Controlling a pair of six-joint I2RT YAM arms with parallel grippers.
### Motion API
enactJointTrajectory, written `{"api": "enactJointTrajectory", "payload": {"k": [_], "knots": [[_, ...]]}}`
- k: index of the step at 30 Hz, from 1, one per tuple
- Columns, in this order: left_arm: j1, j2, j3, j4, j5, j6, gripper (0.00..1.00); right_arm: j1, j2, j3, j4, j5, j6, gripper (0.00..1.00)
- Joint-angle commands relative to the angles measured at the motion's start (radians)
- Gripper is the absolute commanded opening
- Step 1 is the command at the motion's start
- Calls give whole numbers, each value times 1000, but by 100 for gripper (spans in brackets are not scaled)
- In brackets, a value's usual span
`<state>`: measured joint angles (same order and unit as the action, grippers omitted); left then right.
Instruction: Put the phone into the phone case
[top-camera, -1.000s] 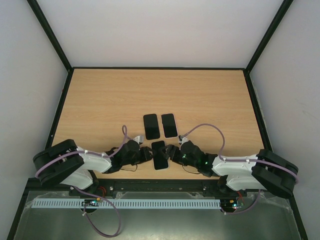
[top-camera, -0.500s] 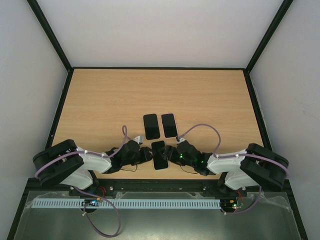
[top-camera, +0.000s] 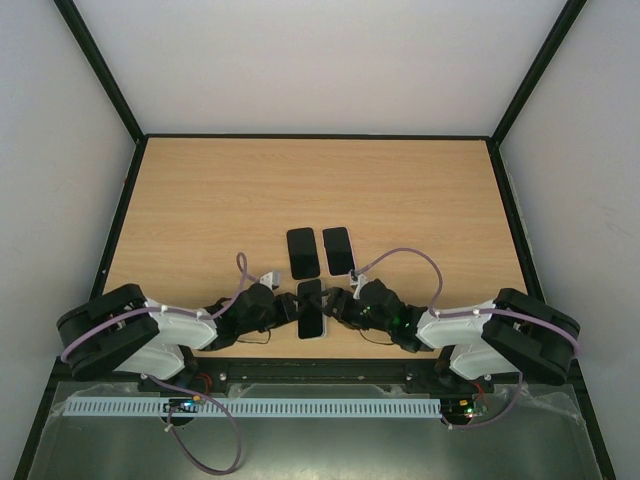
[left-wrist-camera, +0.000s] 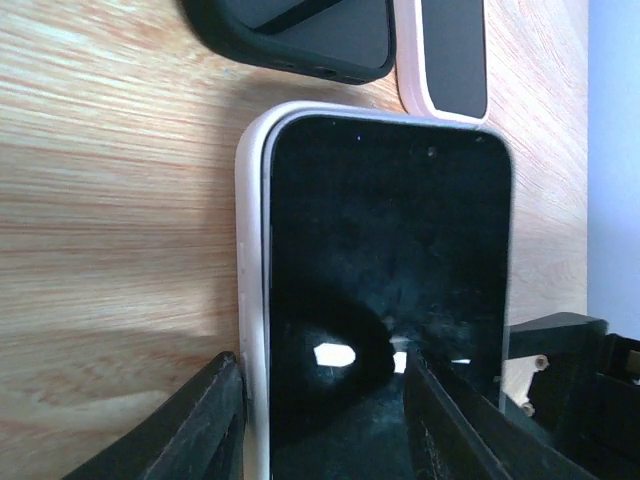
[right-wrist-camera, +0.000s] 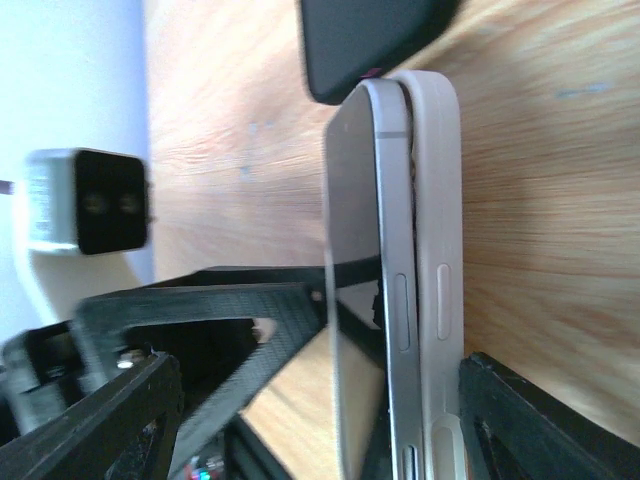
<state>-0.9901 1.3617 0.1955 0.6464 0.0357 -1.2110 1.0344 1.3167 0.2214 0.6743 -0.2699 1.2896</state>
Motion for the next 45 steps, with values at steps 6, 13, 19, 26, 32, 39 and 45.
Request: {"api": "enactJointTrajectory", "payload": {"k": [6,13,19,26,32,39,45], "knots": [[-18,-63,-66,25,25,-46,50,12,-7,8,210,-57,79,73],[-19,-88,-84,-1,6,-52,49,12,45,2,222,-67,67,67],[-19,-81,-88,4,3,-54,48,12,84,20,176,-65,36,61],[-19,-73,-84,0,4,-51,48,13,86,31,135,-49,10,25],[-19,-63,-76,-13,1,-50,48,13,63,38,73,-20,-18,2],[-20,-46,-69,-14,6,-50,48,13,44,49,19,-8,-35,17],[-20,-48,-65,-19,10,-55,48,12,65,69,-5,-27,-57,20]]}}
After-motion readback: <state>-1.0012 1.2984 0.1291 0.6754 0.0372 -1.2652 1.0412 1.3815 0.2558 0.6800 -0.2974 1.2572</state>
